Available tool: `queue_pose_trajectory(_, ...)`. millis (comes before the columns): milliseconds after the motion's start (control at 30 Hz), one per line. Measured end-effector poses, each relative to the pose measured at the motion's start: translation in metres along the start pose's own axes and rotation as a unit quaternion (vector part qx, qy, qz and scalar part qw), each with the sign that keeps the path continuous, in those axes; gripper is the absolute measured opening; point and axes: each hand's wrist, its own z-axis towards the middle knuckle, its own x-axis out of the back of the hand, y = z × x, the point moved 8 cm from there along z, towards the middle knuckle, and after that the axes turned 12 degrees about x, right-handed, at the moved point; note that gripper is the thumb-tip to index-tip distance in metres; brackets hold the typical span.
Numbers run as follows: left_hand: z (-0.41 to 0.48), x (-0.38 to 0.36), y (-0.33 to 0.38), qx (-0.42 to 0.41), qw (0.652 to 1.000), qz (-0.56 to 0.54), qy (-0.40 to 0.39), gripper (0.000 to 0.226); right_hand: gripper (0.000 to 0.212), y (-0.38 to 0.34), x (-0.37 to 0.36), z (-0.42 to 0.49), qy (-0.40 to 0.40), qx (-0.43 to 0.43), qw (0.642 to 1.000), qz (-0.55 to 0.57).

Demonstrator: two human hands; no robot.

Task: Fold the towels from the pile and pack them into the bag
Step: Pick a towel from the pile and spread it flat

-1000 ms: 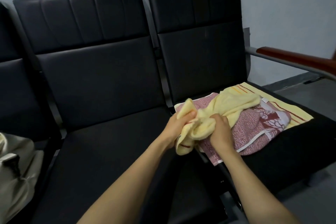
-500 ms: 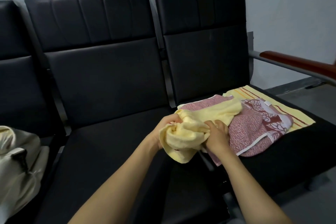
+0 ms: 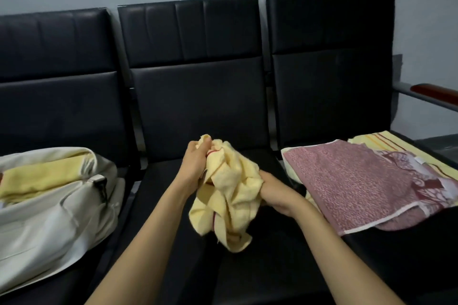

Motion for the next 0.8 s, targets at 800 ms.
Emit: queue_pose_trajectory(800,0.001,0.063,-0.088,0.03,0.977,0.208,-0.014,0.037,0.028,0.018,-0.053,0.054,-0.094,-0.036,0.936,-0.338)
